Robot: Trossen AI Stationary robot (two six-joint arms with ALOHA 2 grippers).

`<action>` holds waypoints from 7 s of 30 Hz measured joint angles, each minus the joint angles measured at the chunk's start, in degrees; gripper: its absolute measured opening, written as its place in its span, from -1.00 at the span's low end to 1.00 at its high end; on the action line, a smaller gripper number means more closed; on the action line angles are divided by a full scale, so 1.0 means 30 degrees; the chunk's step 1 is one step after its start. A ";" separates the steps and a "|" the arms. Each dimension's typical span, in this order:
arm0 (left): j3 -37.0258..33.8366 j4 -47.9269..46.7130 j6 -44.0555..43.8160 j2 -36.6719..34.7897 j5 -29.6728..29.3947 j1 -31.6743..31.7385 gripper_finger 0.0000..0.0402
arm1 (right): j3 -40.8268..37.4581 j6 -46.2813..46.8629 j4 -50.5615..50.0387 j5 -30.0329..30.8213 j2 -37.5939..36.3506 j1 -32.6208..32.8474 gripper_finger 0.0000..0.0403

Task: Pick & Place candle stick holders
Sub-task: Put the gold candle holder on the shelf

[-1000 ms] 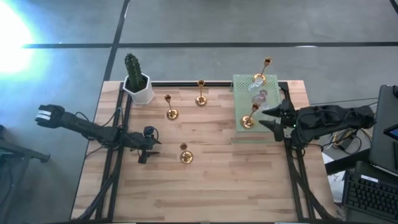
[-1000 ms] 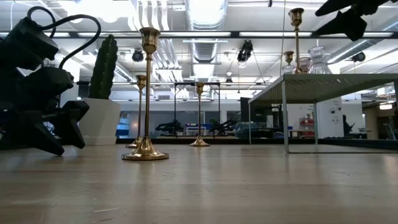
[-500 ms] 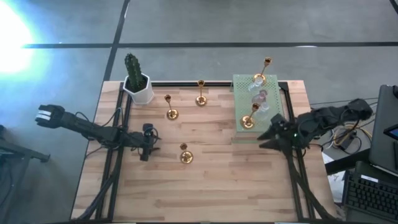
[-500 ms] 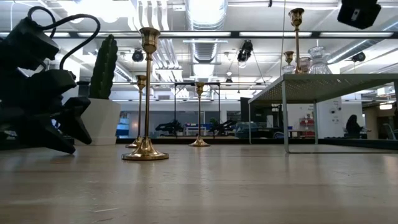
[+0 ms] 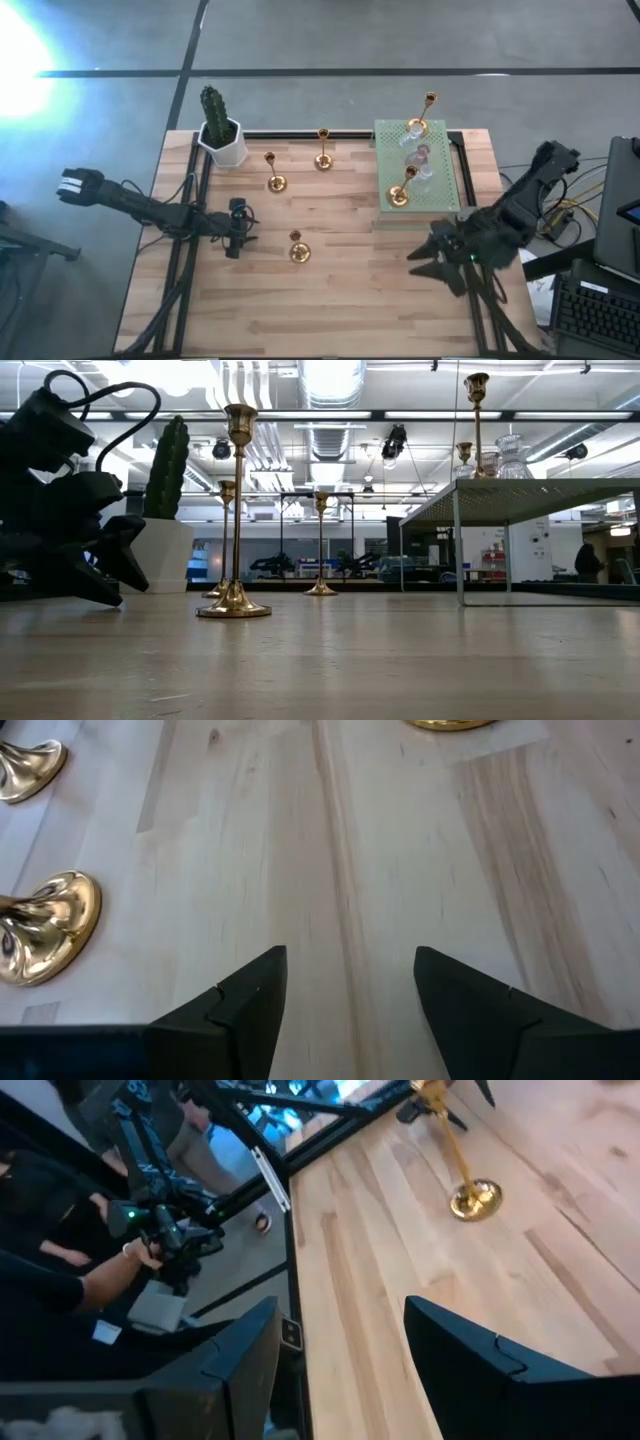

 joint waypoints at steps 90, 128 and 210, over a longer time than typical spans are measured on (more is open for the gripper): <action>0.8349 1.0858 -0.3218 0.8799 0.5266 -0.0255 -0.85 | 0.5772 0.0700 -0.1200 1.2032 1.0527 0.3519 -0.07; 2.6050 0.2857 -0.0394 1.7374 0.8340 -0.0058 -0.88 | 0.2304 -0.7414 0.7584 1.4397 1.0534 0.0012 -0.07; 0.7766 0.8933 -0.3191 0.2677 0.4575 0.0270 -0.19 | -1.0912 -2.2981 0.8360 2.0167 -1.7695 0.0001 -0.95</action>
